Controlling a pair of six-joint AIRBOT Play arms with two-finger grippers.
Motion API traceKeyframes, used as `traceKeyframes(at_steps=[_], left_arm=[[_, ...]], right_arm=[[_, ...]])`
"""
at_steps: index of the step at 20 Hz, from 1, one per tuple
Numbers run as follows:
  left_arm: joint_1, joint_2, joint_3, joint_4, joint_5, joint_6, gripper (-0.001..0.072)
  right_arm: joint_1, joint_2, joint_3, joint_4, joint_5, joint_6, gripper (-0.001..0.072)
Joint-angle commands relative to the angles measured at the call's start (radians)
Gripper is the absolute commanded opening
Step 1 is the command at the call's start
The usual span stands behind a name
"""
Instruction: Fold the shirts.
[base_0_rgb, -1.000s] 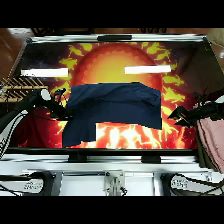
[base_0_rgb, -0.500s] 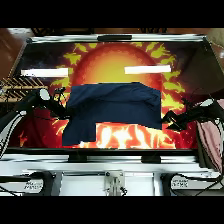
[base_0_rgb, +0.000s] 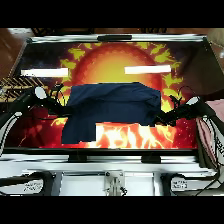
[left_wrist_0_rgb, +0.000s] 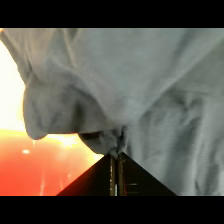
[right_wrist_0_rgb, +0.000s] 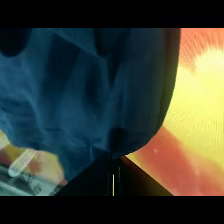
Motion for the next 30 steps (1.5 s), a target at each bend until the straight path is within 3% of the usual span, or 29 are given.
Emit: traceKeyframes(at_steps=[1,7,12,15,17,20,23,30], left_arm=[[0.002,0.076,0.068,0.017,0.003,0.019,0.0033],[0.002,0.378,0.558,0.101,0.084,0.017,0.0032],[0.002,0.645,0.883,0.104,0.282,-0.017,0.0032],[0.002,0.769,0.892,0.183,0.268,-0.169,0.0032],[0.002,0.811,0.892,0.22,0.183,-0.186,0.0033],[0.001,0.813,0.891,0.233,0.063,-0.185,0.0033],[0.001,0.786,0.867,0.235,0.058,-0.13,0.0033],[0.001,0.512,0.779,0.37,0.056,-0.11,0.0033]], right_arm=[[0.022,0.066,0.066,0.055,0.062,-0.025,0.0066],[0.022,0.426,0.485,0.065,0.045,-0.157,0.0066],[0.022,0.747,0.773,0.055,-0.212,-0.137,0.0067],[0.022,0.908,0.788,-0.038,-0.343,-0.002,0.0067],[0.022,0.968,0.788,-0.107,-0.304,0.083,0.0067],[0.022,0.993,0.788,-0.189,-0.206,0.11,0.0067],[0.022,0.951,0.788,-0.251,-0.127,0.126,0.0067],[0.023,0.612,0.787,-0.281,-0.082,0.114,0.0067]])
